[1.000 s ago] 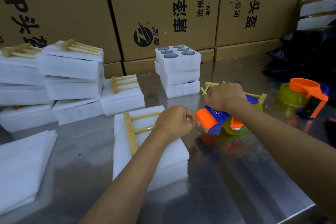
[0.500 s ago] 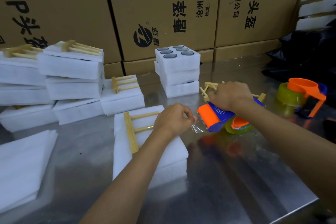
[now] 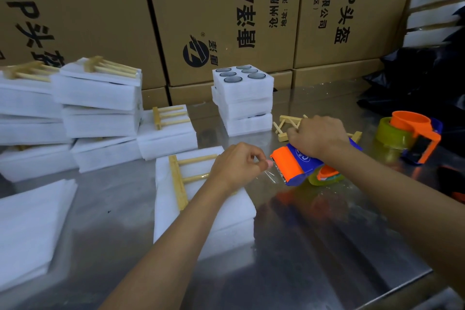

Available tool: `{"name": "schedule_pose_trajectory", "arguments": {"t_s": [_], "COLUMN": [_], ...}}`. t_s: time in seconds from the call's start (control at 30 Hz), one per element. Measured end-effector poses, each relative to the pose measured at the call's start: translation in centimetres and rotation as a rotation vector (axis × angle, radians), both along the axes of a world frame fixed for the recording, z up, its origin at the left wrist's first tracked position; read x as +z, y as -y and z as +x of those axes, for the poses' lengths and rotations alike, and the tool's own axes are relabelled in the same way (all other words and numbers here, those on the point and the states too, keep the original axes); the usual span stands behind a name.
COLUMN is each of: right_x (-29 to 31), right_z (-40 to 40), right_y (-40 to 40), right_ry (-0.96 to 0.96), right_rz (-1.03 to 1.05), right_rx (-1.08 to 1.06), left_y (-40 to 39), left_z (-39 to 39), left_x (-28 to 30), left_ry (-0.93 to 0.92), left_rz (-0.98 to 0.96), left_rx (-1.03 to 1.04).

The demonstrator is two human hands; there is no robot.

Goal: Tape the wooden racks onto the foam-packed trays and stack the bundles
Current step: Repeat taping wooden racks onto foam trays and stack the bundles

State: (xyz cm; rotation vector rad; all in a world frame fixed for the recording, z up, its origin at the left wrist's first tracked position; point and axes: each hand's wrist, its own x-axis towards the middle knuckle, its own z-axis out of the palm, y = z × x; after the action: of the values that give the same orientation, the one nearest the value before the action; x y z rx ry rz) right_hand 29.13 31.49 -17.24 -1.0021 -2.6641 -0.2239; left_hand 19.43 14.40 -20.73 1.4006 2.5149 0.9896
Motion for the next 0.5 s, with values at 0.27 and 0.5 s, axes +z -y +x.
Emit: {"name": "schedule_pose_trajectory", "arguments": {"t_s": [0.27,0.5], "right_x": [-0.2,-0.6], "right_z": [-0.5,-0.7], "right_y": [1.6,2.2], "right_ry": [0.030,0.050], "right_rz": [0.084,0.161], "right_rx": [-0.071,-0.099], "left_y": [-0.2,-0.1], "left_z": [0.5,0.7], "left_x": [0.0,0.2], "left_ry": [-0.066,-0.167], "left_rz": [-0.017,-0.040], "left_rx": [-0.033,-0.054]}}
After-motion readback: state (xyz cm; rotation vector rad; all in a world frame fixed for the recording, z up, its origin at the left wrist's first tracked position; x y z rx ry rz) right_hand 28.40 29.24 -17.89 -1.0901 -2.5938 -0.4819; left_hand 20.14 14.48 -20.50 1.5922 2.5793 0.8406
